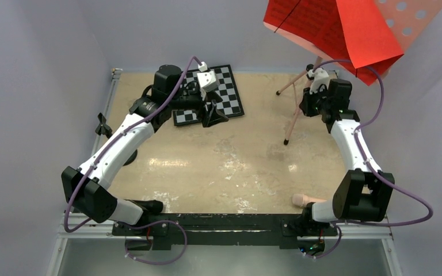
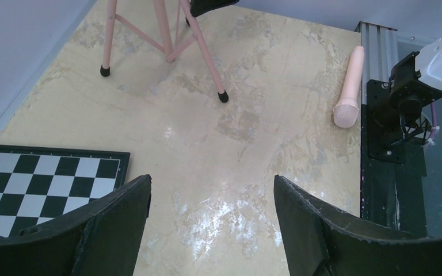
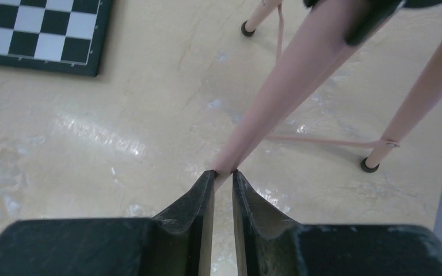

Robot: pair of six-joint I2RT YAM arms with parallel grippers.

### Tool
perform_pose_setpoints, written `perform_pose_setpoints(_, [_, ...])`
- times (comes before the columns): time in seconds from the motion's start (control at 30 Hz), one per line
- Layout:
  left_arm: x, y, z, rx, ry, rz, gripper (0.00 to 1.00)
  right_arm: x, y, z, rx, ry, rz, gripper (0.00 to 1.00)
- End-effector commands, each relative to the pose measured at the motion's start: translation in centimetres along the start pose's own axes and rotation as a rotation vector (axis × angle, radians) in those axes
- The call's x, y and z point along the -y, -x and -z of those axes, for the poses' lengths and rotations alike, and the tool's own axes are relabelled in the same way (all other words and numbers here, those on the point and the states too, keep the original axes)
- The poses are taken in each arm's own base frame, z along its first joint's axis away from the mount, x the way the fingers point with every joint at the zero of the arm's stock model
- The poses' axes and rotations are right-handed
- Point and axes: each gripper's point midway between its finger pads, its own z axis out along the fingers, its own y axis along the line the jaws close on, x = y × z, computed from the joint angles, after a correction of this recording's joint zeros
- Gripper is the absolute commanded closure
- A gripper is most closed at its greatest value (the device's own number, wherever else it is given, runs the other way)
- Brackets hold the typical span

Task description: Pack up the instrument practice props

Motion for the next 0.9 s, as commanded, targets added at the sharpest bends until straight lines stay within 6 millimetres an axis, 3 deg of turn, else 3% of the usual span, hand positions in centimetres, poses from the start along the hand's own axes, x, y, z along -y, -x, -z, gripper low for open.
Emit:
perform_pose_setpoints(0.0, [0.8, 0.9, 0.1, 0.040, -0.020, -0.027, 0.18, -5.2, -1.1, 2.3, -0.037, 0.221, -0.009, 1.00])
perform_pose_setpoints(0.27, [1.1, 0.1, -1.2, 0.033, -0.045, -0.023, 0.18, -6.4, -1.9, 3.9, -0.037, 0.262, 0.010, 1.00])
perform_pose_setpoints(0.4, [1.0, 0.2, -2.1, 0.032, -0.060, -0.024, 0.18, -5.2, -1.9, 4.1, -0.023, 0.173, 0.007, 1.00])
perform_pose_setpoints(0.47, [1.1, 0.5, -2.4, 0.035, -0.068, -0.027, 0.18, -4.6, -1.7, 4.2, -0.014, 0.137, 0.005, 0.86])
perform_pose_setpoints(0.5, [1.2, 0.5, -2.4, 0.034, -0.072, -0.026, 0.18, -4.4, -1.6, 4.2, -0.009, 0.122, 0.006, 0.71])
perform_pose_setpoints(0.57, [1.2, 0.5, -2.4, 0.031, -0.076, -0.024, 0.18, -3.7, -1.6, 4.4, -0.008, 0.078, 0.002, 0.31])
perform_pose_setpoints(0.63, [1.3, 0.2, -2.4, 0.021, -0.079, -0.024, 0.18, -3.1, -1.8, 4.1, -0.011, 0.041, -0.011, 0.03])
perform_pose_setpoints(0.87, [1.7, -0.8, -2.0, -0.013, -0.080, -0.012, 0.18, 0.1, -0.9, 1.1, -0.033, -0.089, -0.082, 0.01])
